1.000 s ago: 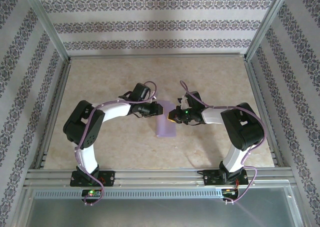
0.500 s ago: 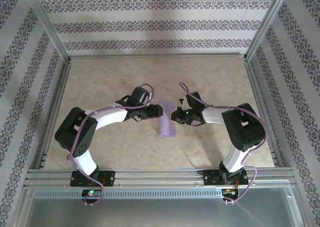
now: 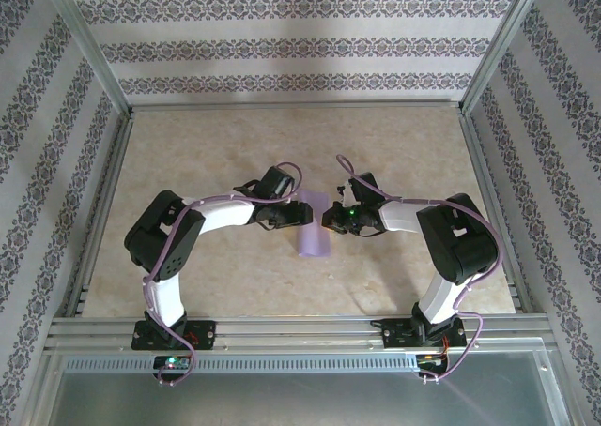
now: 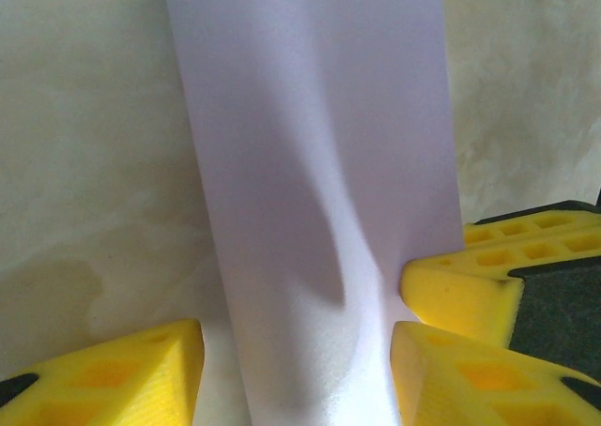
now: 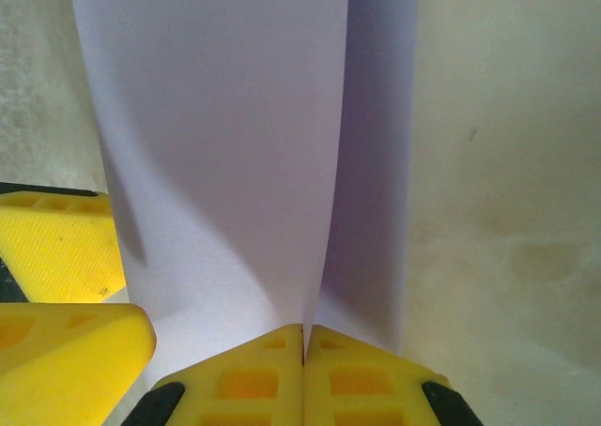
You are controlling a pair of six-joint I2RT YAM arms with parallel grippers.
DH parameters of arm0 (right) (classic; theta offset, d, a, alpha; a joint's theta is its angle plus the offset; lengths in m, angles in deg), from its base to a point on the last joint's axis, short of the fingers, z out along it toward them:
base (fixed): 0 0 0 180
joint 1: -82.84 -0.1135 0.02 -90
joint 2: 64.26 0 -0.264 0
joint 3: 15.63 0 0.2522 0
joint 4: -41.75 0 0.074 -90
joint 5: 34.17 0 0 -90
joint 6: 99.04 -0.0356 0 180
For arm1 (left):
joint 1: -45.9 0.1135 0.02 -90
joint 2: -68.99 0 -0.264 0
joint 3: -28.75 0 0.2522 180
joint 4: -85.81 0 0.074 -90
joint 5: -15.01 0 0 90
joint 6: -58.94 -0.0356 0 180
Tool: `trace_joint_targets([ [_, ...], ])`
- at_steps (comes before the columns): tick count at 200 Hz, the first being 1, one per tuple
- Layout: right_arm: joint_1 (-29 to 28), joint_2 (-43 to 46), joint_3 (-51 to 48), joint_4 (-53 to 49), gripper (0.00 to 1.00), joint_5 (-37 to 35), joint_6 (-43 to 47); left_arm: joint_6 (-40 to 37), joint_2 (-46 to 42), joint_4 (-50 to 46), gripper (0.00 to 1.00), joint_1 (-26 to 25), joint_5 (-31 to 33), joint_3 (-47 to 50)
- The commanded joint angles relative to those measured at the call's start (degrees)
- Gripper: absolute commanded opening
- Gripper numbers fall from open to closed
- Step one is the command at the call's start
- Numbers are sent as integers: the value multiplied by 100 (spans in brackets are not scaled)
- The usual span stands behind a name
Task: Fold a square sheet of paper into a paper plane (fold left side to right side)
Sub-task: First fold in half a square sheet of paper at the center of the table.
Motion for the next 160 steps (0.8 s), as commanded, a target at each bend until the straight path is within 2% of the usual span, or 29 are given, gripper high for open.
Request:
trace_joint_targets([
  [1, 48, 115, 114, -65, 10, -80, 70, -40, 215, -408, 50, -118, 220, -215],
  [39, 82, 283, 123, -106, 21, -80, 60, -161, 400, -905, 43, -223, 577, -346],
  [70, 267, 693, 83, -516, 27, -258, 255, -231, 440, -1124, 43, -261, 766, -380],
  [116, 693, 1505, 28, -1663, 34, -972, 1001, -251, 534, -1227, 43, -290, 815, -455],
  [160, 1012, 2028, -248, -1756, 38, -1115, 1085, -268, 689, -1436, 44, -348, 894, -629],
])
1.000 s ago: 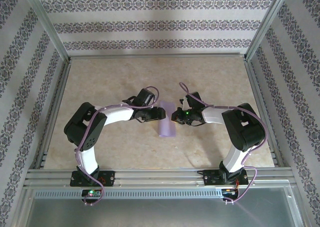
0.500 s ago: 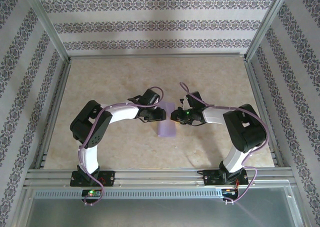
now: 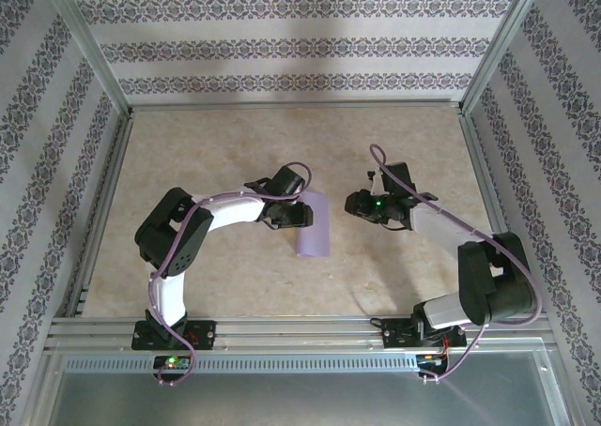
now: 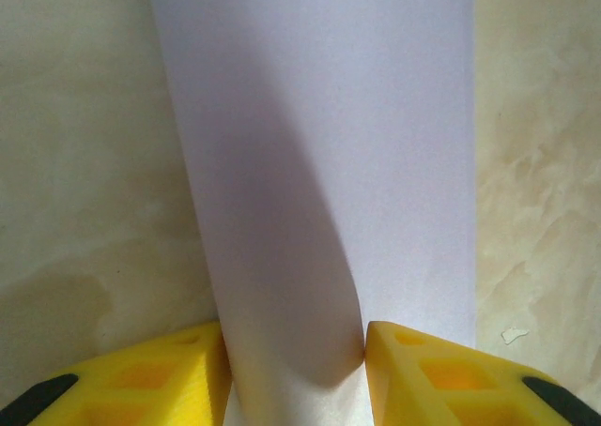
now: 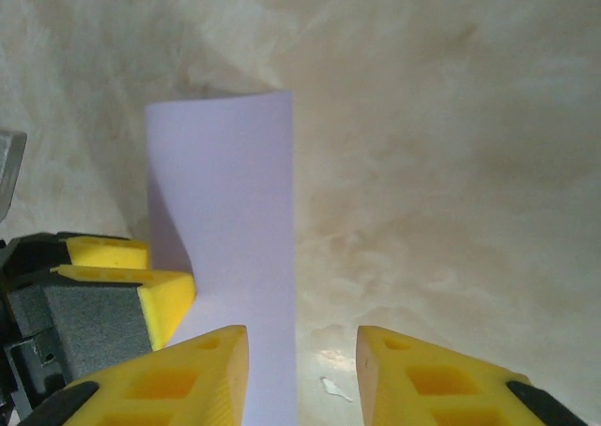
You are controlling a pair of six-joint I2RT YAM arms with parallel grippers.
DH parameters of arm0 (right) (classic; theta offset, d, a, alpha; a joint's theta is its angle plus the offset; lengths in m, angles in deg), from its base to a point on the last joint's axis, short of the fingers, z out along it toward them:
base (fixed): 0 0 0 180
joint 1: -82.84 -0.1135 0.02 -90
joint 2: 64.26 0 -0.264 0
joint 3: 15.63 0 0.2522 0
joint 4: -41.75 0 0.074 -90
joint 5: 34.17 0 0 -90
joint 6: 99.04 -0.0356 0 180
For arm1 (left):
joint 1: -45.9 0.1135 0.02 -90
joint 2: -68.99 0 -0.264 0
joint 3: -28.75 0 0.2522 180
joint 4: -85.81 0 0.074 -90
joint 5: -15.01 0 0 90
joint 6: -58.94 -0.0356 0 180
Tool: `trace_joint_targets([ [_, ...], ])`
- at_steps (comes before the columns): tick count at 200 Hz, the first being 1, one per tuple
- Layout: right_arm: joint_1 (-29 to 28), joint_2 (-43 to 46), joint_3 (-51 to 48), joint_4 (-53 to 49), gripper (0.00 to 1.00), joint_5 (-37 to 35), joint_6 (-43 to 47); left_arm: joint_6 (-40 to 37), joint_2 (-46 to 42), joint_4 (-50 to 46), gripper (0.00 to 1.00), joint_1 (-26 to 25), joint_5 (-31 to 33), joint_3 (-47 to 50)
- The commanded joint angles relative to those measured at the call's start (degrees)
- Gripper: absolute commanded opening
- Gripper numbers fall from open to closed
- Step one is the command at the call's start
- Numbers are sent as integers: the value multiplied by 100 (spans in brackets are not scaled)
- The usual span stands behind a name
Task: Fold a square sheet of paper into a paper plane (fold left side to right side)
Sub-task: First fold in half a square sheet of paper at the center of the table.
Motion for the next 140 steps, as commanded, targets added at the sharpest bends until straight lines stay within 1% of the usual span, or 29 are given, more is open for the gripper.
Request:
trace_joint_targets([
  [1, 102, 224, -186, -316, 38, -240, 235, -106, 340, -617, 43, -118, 271, -39],
  [89, 129, 305, -284, -281, 39, -151, 254, -104, 588, -918, 45, -205, 411, -296],
  [122, 127, 228, -301, -178, 38, 71, 197, -106, 607, -949, 44, -205, 426, -339],
  [140, 119, 133, -310, -65, 38, 320, 119, -116, 600, -978, 44, -206, 437, -354],
])
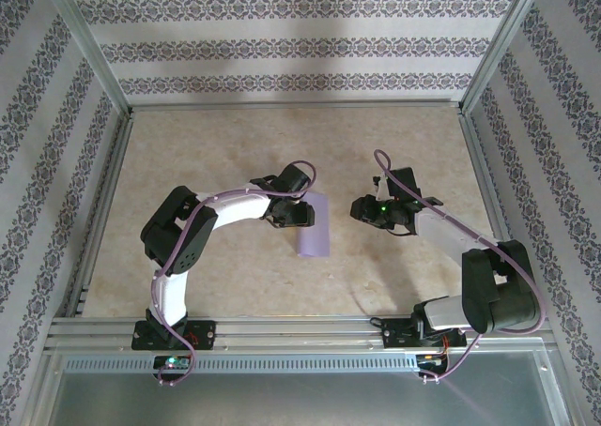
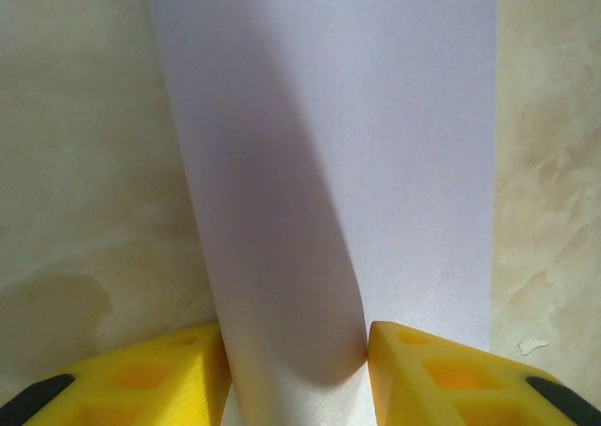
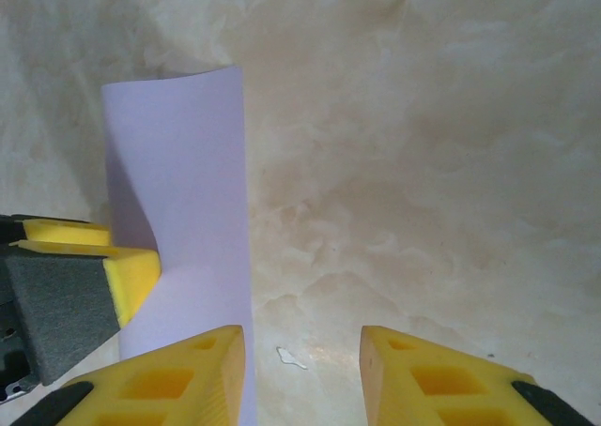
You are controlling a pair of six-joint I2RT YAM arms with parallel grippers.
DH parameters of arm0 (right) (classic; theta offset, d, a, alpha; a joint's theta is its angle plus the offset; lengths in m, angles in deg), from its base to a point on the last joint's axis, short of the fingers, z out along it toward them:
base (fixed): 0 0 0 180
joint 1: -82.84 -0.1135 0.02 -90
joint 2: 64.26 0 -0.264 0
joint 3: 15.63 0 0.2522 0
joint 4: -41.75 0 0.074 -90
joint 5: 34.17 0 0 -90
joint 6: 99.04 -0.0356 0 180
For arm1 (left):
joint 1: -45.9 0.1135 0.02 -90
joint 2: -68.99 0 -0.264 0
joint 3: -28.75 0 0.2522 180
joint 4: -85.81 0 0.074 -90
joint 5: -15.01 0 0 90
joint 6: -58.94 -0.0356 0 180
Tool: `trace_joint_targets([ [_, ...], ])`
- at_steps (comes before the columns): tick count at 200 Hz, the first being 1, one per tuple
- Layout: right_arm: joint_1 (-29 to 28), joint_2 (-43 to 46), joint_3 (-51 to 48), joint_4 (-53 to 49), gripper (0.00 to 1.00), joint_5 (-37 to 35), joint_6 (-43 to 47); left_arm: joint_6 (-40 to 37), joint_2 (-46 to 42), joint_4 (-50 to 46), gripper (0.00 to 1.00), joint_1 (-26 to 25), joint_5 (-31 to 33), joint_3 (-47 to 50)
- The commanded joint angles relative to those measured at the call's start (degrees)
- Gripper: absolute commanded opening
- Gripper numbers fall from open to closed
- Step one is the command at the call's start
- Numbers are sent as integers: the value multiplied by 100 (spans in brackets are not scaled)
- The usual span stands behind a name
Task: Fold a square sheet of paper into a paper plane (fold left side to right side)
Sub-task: Hold the square sheet of paper at the center of the table.
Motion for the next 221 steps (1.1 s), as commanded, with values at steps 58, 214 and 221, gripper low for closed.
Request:
trace_joint_targets([
  [58, -286, -884, 55, 856, 13, 1354, -586, -120, 397, -486, 44, -111, 249, 64],
  [214, -1096, -2245, 676, 723, 7, 882, -556, -147, 414, -548, 44, -111, 246, -17],
  [221, -1096, -2289, 664, 683, 7, 835, -551, -152, 399, -548, 44, -111, 246, -17],
])
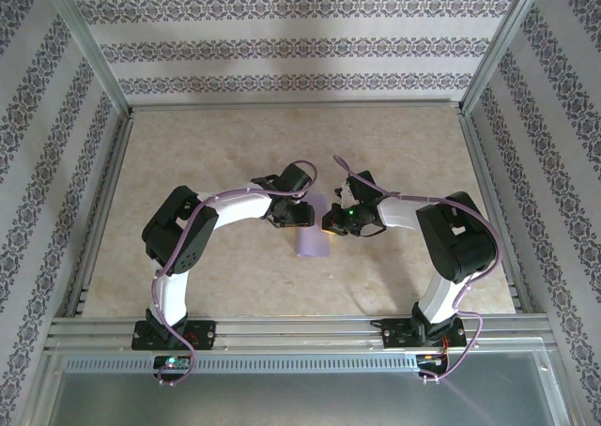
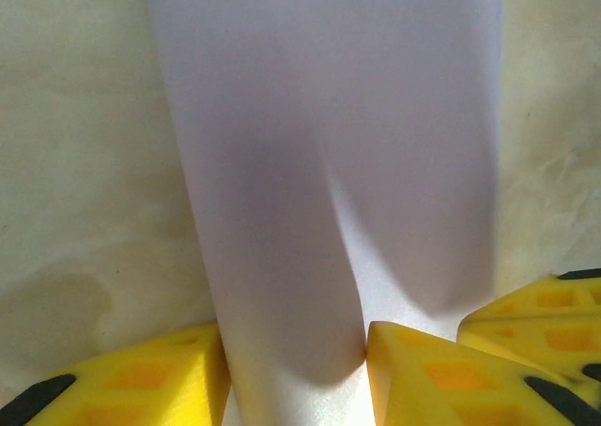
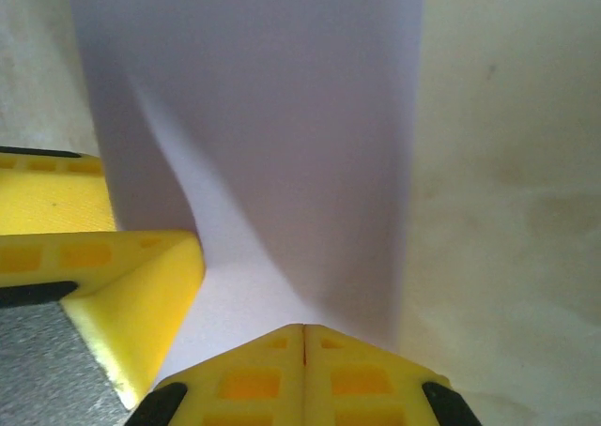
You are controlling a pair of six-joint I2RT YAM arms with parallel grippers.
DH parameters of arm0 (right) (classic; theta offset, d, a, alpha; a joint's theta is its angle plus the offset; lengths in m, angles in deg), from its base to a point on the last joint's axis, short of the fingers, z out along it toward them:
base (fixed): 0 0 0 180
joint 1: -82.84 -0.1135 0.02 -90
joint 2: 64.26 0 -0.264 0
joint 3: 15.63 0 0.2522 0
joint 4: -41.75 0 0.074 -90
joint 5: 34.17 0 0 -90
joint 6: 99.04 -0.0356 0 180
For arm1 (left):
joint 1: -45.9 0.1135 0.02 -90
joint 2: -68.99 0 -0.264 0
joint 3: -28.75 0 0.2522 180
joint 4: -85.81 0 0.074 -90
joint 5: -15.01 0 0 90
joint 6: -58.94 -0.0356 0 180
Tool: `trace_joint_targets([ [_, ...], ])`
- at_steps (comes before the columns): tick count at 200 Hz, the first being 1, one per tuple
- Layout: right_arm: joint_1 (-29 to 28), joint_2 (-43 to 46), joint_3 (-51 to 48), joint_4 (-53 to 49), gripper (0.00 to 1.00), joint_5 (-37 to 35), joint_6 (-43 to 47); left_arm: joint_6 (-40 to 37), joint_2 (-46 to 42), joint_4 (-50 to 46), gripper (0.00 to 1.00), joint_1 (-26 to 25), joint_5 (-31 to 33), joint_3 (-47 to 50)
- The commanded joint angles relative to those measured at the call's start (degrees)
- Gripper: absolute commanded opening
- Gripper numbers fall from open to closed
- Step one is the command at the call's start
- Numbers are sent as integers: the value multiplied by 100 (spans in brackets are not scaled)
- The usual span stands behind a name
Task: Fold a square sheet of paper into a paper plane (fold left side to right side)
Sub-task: Hold the square sheet of paper at the center of the table, then first fold the square sheet of paper in half at the center of the table.
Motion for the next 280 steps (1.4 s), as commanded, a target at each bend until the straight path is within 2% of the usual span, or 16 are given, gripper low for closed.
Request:
trace_joint_targets([
  [1, -66, -187, 92, -198, 7, -206, 118, -142, 359, -419, 44, -87, 187, 85],
  [25, -74, -292, 5, -242, 7, -307, 135, -140, 234, -402, 45, -79, 222, 98],
  [93, -101, -358, -122, -408, 4, -587, 241, -251, -896, -392, 63, 122, 468, 116],
  [117, -119, -375, -106, -428, 3, -625, 275, -324, -1414, -286, 63, 256, 336, 189],
  [153, -132, -386, -64, -521, 2, -737, 327, -173, -1683, 428, 36, 405, -698, 447],
  [179, -145, -414, -45, -564, 2, -776, 337, 79, -1374, 1119, 12, 405, -1483, 628],
  [193, -163, -421, -36, -579, 1, -806, 345, 130, -1141, 1301, 5, 405, -1728, 663],
  [207, -172, -412, -29, -628, 1, -858, 363, 150, -946, 1429, 2, 405, -1843, 706],
  [248, -176, -420, -18, -725, 1, -947, 407, 68, -531, 1491, 1, 405, -1971, 779],
  [280, -181, -455, -18, -769, 1, -1009, 442, -115, -321, 1234, 0, 400, -1714, 822],
])
